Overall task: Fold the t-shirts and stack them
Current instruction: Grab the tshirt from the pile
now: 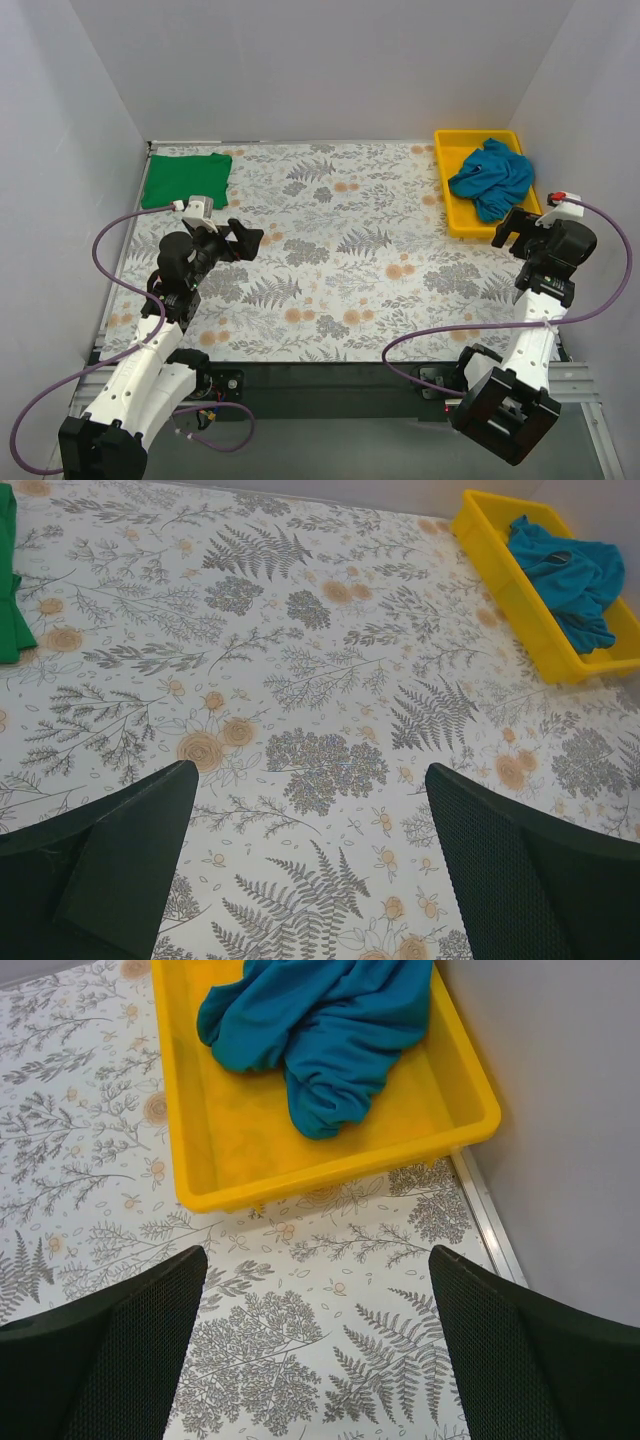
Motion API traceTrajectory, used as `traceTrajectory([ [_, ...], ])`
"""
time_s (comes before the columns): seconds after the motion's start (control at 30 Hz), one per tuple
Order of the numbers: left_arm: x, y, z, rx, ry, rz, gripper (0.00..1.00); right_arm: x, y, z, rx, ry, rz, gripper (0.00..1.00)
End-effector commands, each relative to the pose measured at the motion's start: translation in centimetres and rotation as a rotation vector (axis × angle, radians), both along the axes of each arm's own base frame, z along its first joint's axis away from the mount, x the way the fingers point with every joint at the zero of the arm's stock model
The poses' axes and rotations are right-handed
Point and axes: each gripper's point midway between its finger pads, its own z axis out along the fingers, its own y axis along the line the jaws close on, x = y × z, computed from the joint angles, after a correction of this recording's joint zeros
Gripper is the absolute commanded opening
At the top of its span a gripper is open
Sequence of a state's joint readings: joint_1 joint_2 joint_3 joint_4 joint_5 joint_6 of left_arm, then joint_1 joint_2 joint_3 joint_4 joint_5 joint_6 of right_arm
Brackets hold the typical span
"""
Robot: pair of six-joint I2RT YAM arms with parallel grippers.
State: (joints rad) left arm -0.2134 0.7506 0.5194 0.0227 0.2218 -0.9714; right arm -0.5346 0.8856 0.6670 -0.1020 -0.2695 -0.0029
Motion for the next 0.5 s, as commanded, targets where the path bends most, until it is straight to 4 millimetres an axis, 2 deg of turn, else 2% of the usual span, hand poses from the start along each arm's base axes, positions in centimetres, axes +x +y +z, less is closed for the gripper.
traceTrajectory([
  [0.0, -0.2, -0.2, 0.6, 0.01, -0.028, -0.015, 0.98, 0.8, 0.0, 3.1, -0.074, -0.064, 0.052, 0.99],
  [0.07, -0.2, -0.2, 0.5, 0.01, -0.026, -0.015, 0.98, 0.9, 0.8, 4.0, -0.109, -0.083, 0.115, 0.99],
  [0.17, -0.2, -0.3, 0.5, 0.011, -0.027, -0.02, 0.98, 0.8, 5.1, 4.5, -0.196, -0.122, 0.438, 0.98],
  [0.2, -0.2, -0.3, 0.5, 0.01, -0.026, -0.018, 0.98, 0.1, 7.6, 4.5, -0.182, -0.145, 0.587, 0.98],
  [0.23, -0.2, -0.3, 0.5, 0.011, -0.027, -0.02, 0.98, -0.2, 8.4, 4.9, -0.253, -0.17, 0.657, 0.98],
  [0.33, -0.2, -0.3, 0.3, 0.012, -0.021, -0.023, 0.98, -0.5, 9.5, 5.5, -0.309, -0.186, 0.723, 0.98],
  [0.37, -0.2, -0.4, 0.3, 0.012, -0.019, -0.025, 0.98, -0.4, 9.4, 5.8, -0.332, -0.187, 0.73, 0.98],
  [0.47, -0.2, -0.5, 0.2, 0.01, -0.017, -0.029, 0.98, 0.5, 8.2, 4.9, -0.323, -0.135, 0.696, 0.98],
])
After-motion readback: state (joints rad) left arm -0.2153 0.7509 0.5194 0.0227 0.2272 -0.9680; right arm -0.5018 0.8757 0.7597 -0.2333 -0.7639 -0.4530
